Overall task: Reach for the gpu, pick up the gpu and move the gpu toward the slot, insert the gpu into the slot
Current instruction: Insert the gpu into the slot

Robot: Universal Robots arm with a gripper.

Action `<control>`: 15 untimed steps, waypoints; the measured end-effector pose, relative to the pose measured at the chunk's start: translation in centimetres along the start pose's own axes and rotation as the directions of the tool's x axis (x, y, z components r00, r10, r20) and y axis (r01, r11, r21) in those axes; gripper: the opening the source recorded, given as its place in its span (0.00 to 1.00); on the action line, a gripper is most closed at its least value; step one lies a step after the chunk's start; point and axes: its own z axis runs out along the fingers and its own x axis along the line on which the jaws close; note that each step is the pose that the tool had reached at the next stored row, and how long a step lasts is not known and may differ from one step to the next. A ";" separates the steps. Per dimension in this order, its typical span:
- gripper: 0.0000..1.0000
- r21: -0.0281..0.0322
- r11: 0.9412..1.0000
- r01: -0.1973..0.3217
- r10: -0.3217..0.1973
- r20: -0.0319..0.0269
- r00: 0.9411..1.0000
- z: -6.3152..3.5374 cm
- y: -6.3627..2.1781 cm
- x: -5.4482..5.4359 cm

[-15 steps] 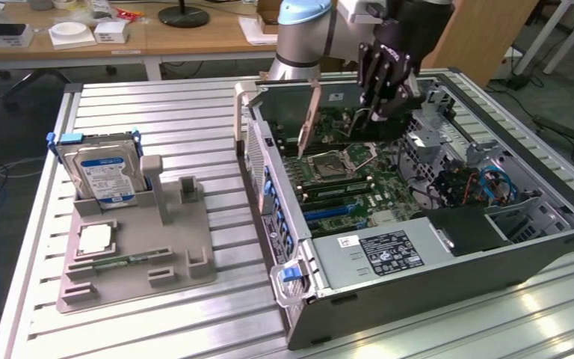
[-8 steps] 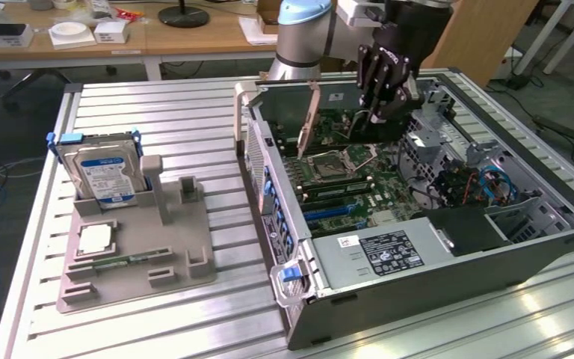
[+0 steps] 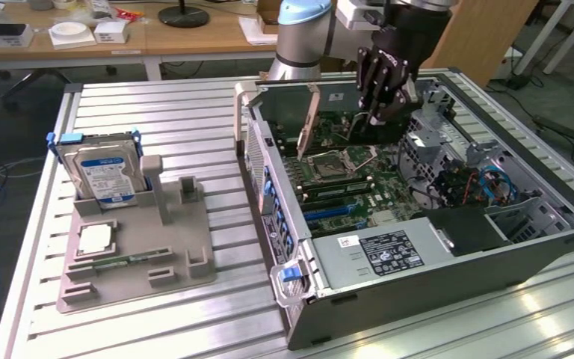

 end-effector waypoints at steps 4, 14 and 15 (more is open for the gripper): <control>0.26 0.000 1.000 0.000 0.000 0.000 1.000 0.17 -0.01 0.0; 0.26 0.000 1.000 0.000 0.000 0.000 1.000 0.65 -0.04 0.0; 0.26 0.000 1.000 0.000 0.000 0.000 1.000 0.70 -0.05 0.0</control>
